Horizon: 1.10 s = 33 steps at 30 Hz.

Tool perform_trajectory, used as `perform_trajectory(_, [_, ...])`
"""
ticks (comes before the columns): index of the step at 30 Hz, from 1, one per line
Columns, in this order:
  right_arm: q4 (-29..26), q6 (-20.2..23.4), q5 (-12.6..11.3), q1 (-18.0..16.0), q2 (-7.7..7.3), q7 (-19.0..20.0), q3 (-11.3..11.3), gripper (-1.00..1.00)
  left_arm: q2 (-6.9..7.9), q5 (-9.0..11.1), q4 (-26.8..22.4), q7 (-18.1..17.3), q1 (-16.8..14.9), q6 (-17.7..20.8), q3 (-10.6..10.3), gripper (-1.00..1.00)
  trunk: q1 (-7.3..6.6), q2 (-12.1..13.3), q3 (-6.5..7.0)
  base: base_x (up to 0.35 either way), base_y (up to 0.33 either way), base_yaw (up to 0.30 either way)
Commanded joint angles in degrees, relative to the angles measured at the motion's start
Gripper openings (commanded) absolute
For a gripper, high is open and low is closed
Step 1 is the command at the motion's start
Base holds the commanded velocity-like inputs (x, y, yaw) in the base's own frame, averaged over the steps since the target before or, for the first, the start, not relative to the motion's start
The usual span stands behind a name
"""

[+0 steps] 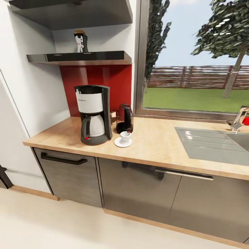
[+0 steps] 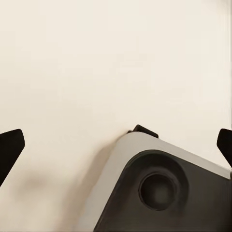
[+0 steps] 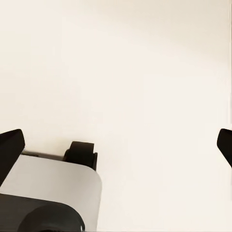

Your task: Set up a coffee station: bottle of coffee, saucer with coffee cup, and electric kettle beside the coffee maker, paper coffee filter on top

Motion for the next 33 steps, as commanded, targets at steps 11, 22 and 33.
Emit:
perform_trajectory(11, [0.3, -5.1, -0.8, 3.9, -3.79, 0.4, 0.4, 1.00, -0.17, 1.4, -1.7, -0.2, 0.0, 0.8, 0.1, 1.00, -1.76, 3.2, 1.39, 0.000, 0.000, 0.000])
perform_trajectory(22, [0.3, -4.8, -0.8, 6.1, -2.31, 0.2, 0.4, 1.00, 0.21, 5.2, -2.1, -0.3, 0.0, 0.9, 0.1, 1.00, -4.17, 7.6, 3.37, 0.000, 0.000, 0.000])
perform_trajectory(33, [0.3, -4.8, -0.9, 6.4, -2.45, 0.2, 0.3, 1.00, -0.13, 5.3, -2.6, -0.2, 0.0, 0.9, 0.1, 1.00, -6.59, 12.0, 5.34, 0.000, 0.000, 0.000])
